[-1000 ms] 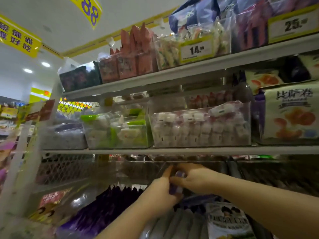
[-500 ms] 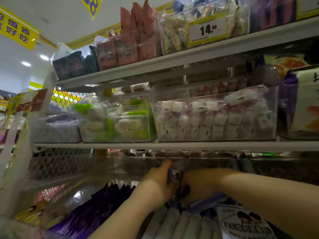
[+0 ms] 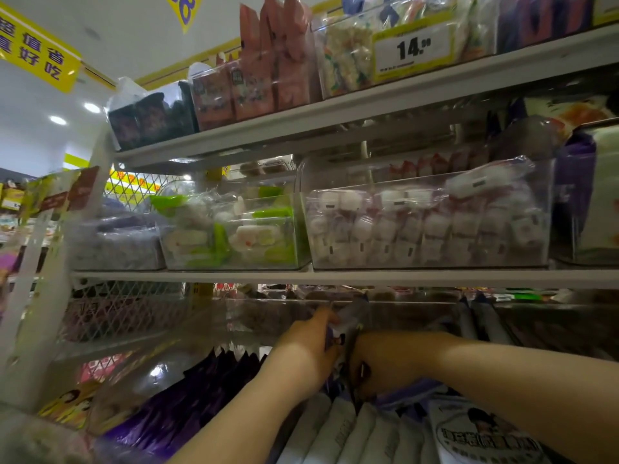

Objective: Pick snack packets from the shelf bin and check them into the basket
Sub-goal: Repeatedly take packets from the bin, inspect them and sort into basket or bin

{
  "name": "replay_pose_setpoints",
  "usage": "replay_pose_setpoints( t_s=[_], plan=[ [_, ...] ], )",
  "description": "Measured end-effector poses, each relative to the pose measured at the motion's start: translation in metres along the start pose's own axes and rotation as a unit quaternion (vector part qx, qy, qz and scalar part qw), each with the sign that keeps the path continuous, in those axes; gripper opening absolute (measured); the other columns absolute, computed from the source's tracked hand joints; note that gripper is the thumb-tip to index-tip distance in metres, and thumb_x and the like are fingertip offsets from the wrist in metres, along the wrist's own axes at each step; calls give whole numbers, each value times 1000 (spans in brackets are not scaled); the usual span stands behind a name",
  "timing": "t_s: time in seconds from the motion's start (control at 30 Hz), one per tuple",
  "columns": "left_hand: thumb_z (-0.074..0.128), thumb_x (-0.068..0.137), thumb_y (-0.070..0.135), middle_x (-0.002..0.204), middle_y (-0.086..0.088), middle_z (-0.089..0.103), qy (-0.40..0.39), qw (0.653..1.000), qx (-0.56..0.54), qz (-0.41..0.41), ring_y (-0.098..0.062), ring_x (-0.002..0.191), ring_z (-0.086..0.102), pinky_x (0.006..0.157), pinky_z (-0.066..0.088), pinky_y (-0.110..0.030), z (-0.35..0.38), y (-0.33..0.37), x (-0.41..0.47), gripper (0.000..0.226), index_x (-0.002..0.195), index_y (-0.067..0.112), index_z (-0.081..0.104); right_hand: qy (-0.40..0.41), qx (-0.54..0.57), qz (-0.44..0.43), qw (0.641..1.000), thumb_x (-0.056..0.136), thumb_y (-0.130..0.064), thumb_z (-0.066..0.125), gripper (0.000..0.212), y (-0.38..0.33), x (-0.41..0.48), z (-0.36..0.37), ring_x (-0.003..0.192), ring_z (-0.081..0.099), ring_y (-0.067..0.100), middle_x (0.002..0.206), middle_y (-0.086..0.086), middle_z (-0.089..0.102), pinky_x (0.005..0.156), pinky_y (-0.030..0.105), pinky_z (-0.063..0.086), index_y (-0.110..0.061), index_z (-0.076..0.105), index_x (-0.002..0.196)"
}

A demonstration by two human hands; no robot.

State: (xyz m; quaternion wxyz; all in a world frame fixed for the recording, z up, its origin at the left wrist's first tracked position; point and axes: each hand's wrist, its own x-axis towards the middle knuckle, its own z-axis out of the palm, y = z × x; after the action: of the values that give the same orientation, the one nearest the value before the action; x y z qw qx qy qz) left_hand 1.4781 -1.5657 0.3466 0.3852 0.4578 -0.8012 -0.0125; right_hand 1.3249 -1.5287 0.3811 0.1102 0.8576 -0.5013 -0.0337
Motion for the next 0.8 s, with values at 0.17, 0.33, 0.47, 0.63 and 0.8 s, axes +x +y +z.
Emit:
replay_pose_setpoints(
  t_s=[0.17, 0.33, 0.47, 0.63, 0.8],
  plan=[
    [62, 92, 29, 88, 9, 49, 22, 999, -31, 7, -18, 87, 59, 70, 41, -21, -3, 5, -4, 31, 120, 30, 50, 85, -28, 49, 995, 95, -12, 47, 21, 19, -7, -11, 94, 59, 24, 111, 9, 63, 82, 32, 48, -11, 62, 111],
    [62, 90, 34, 104, 2, 62, 11, 999, -15, 26, -21, 95, 63, 80, 53, -30, -2, 18, -5, 30, 117, 29, 51, 171, -29, 73, 982, 97, -10, 45, 13, 32, -15, -14, 87, 57, 19, 99, 4, 59, 81, 32, 50, -21, 53, 95],
    [58, 91, 26, 118, -6, 64, -17, 1000, 8, 19, -27, 106, 62, 89, 53, -38, 1, 29, 4, 34, 124, 25, 52, 212, 11, 46, 976, 93, -4, 48, 21, 32, -19, -13, 85, 47, 17, 93, 2, 50, 84, 37, 47, -8, 61, 109],
    [56, 93, 20, 130, -8, 60, -56, 998, 15, 35, -26, 118, 57, 95, 48, -33, 3, 32, 19, 42, 135, 21, 50, 237, 17, 26, 971, 95, -4, 45, 25, 34, -19, -11, 90, 53, 17, 98, 1, 54, 85, 34, 48, -10, 56, 116],
    [49, 97, 17, 137, -11, 49, -96, 993, 21, 64, -27, 122, 50, 105, 39, -34, 11, 30, 21, 48, 142, 19, 34, 232, -1, 33, 972, 100, -12, 38, 23, 41, -16, -8, 63, 35, 2, 76, -10, 36, 63, 16, 37, -6, 50, 119]
  ],
)
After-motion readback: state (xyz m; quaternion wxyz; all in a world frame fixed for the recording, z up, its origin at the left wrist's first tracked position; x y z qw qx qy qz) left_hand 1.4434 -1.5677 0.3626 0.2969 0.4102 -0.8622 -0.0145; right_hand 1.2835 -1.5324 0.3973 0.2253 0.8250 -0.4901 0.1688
